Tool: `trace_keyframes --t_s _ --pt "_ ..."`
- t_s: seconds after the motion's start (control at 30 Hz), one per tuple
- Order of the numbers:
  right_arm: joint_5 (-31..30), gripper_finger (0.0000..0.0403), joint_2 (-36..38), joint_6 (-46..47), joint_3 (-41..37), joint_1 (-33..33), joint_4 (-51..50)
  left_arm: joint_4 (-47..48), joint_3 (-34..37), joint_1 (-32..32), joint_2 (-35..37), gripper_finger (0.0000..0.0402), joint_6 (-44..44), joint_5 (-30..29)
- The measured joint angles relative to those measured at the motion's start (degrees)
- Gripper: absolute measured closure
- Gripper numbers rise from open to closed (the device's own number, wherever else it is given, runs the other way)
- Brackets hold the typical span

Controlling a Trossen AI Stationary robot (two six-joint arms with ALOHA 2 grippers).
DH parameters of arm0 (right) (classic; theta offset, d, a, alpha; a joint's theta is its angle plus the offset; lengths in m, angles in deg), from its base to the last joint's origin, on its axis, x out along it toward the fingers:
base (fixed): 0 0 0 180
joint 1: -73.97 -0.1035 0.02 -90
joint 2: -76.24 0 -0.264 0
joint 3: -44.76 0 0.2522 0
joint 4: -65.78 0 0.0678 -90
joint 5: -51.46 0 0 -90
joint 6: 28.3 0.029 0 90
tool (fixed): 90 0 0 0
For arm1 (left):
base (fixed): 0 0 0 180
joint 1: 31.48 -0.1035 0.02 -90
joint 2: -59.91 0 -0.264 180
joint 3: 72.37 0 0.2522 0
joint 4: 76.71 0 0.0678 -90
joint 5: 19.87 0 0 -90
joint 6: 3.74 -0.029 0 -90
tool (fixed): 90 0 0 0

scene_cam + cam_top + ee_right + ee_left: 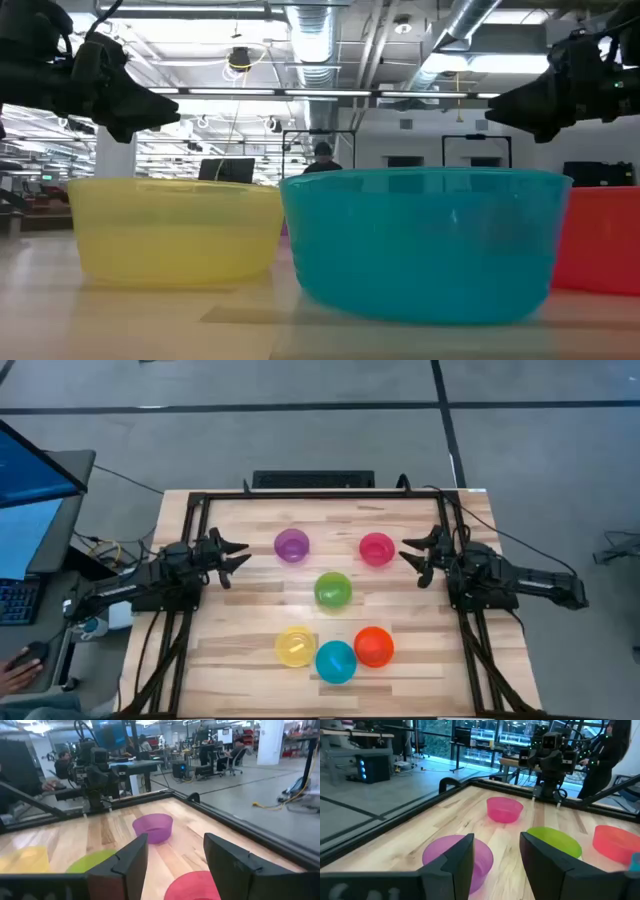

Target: Nest bowls inside each other

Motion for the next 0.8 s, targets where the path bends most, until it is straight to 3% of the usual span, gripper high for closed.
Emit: trace_keyframes --t_s 0.37,0.5,0.7,0.8 --pt "-0.03 0.0187 0.0 0.98 -0.09 -0.31 5.16 0.01 0.0 -0.02 0.0 0.0253 0.0 -0.04" --pt "0.15 0.0187 0.02 11.41 -0.09 -1.5 3.55 0.01 -0.01 -0.01 -0.02 0.0253 0.0 -0.06" --pt "0.04 0.0187 0.01 13.99 -0.09 -1.67 0.76 -0.2 0.0 0.0 -0.01 0.0253 -0.14 -0.23" --pt "-0.05 0.0187 0.0 23.47 -0.09 -1.79 2.24 -0.2 0.0 0.0 0.0 0.0253 2.75 0.04"
